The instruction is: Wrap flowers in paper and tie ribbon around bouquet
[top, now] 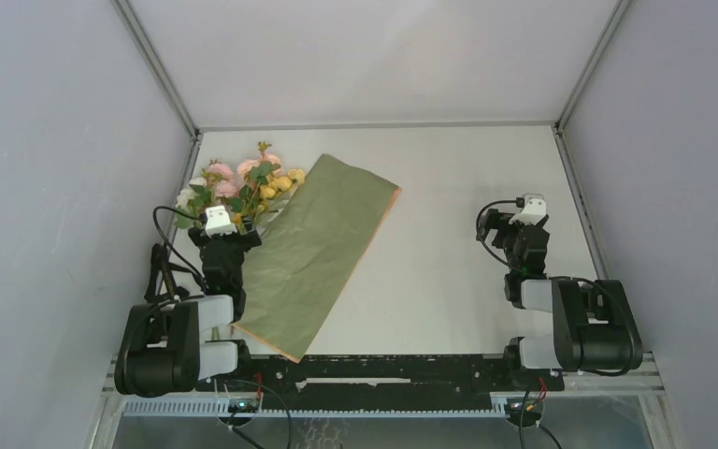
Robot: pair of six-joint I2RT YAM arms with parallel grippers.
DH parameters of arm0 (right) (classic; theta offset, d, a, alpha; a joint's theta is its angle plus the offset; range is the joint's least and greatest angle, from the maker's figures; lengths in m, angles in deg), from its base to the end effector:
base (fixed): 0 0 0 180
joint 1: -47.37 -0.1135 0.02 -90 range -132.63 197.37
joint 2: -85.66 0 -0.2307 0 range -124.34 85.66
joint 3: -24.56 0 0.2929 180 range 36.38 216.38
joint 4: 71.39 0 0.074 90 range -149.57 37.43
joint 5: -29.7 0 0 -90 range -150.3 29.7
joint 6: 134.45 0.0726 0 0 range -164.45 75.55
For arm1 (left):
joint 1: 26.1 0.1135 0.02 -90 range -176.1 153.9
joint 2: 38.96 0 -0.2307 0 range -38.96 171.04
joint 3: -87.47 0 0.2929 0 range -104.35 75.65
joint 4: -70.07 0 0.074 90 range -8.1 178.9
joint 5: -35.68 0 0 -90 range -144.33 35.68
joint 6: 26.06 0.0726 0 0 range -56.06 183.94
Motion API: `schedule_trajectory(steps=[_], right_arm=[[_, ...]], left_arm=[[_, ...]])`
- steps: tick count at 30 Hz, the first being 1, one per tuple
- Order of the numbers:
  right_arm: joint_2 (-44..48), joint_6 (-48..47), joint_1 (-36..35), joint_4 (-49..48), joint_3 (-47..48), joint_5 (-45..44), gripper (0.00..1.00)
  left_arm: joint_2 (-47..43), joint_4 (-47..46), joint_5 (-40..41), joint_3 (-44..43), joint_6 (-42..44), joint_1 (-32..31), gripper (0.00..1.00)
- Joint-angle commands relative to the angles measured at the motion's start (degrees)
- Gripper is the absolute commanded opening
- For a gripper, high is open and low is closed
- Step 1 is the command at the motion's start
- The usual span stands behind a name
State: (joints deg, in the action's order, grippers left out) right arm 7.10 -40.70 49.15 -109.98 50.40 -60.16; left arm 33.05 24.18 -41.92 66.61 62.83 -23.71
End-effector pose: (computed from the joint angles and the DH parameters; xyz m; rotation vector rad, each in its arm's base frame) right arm 0.2937 -0.0089 0.0708 0.0859 1.8155 0.0266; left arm 0.2759 0.0271 0.0915 -0.2146 1.6503 0.1968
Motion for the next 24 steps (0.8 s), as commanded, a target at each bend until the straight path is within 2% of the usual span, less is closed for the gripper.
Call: schedule_trajectory(steps=[1,3,4,6,8,11,13,15,19,22,24], right_arm=[[1.55,-0.68,0.76,-2.55,1.79,3.11,1.0],[5.13,-1.03,0.33,6.98,5.68,3.44,1.0],[7.51,0.16,0.25,18.71,9.58,3.16,1.0],[10.05,6.98,1.42,31.99,17.26,5.39,0.98],[9.4,14.29,2.4,39.1,22.97,11.25,0.89],[5.5,22.92,1.28,43.94,28.51,16.93,0.71],[1.76,27.23,-1.01,45.94,32.18,17.37,0.62],[-2.37,30.07,-4.53,46.96,35.74,16.34,0.55],[-12.03,32.81,-10.46,47.94,44.53,17.39,0.49],[-19.42,37.63,-12.82,46.06,50.02,20.79,0.45],[-23.59,39.85,-14.74,44.06,52.58,22.4,0.46]], left_arm=[[-0.07,-1.88,0.09,-2.34,-0.39,0.29,1.0],[-0.03,-1.88,0.13,-2.29,-0.39,0.25,1.0],[-0.03,-1.88,-0.09,-2.29,-0.35,0.26,1.0],[-0.03,-1.83,-0.55,-2.34,-0.3,0.32,1.0],[-0.1,-1.67,-1.94,-2.52,-0.04,0.53,1.0],[-1.58,0.46,-3.72,-3.56,-0.04,1.21,1.0],[-5.35,13.79,-4.56,-8.75,-0.7,2.12,1.0],[-8.6,32.4,-9.0,-17.99,1.86,3.84,1.0],[-10.68,61.93,-11.59,-34.32,9.44,3.92,0.93],[-11.22,77.51,-17.25,-41.66,12.18,3.94,0.87],[-11.0,84.98,-20.79,-45.53,12.75,3.91,0.85]])
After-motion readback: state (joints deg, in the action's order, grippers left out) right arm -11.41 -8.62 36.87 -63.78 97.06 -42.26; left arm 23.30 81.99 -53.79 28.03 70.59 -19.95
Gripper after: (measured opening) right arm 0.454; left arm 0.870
